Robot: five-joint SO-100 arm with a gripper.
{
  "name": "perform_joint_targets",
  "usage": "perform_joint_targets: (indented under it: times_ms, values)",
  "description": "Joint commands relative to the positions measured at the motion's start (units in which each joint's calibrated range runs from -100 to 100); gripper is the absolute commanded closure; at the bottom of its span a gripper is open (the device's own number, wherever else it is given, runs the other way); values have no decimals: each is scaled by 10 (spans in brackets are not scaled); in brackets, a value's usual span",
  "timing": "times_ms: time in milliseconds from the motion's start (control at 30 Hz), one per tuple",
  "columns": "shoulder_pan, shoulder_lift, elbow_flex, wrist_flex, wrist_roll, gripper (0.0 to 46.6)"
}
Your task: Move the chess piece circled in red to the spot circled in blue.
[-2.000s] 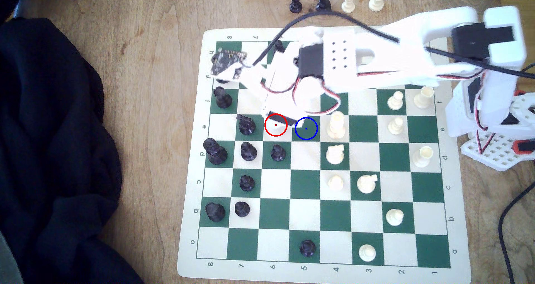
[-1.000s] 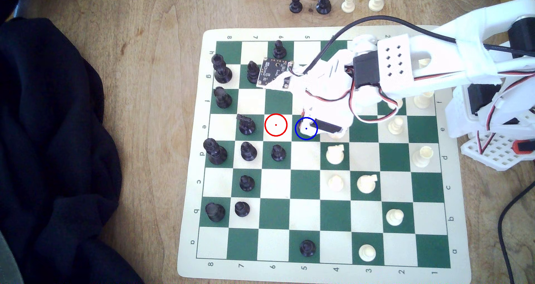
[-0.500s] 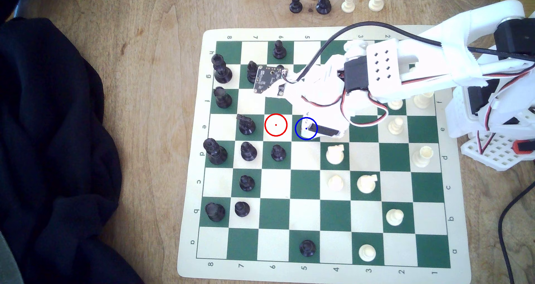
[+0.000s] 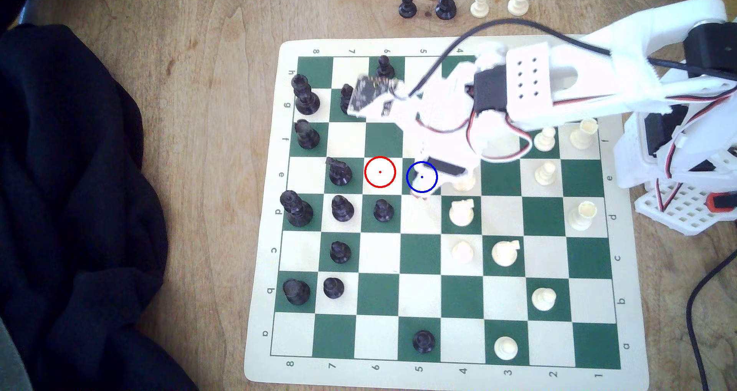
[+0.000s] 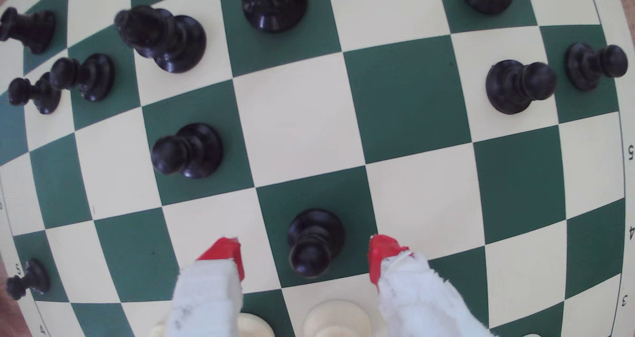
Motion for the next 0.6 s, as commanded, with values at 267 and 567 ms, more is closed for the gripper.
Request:
perform_joint_targets:
  times_ms: [267, 567]
  values:
    - [-28, -270, 0, 147, 2, 250]
    - [-13, -560, 267, 65, 8, 303]
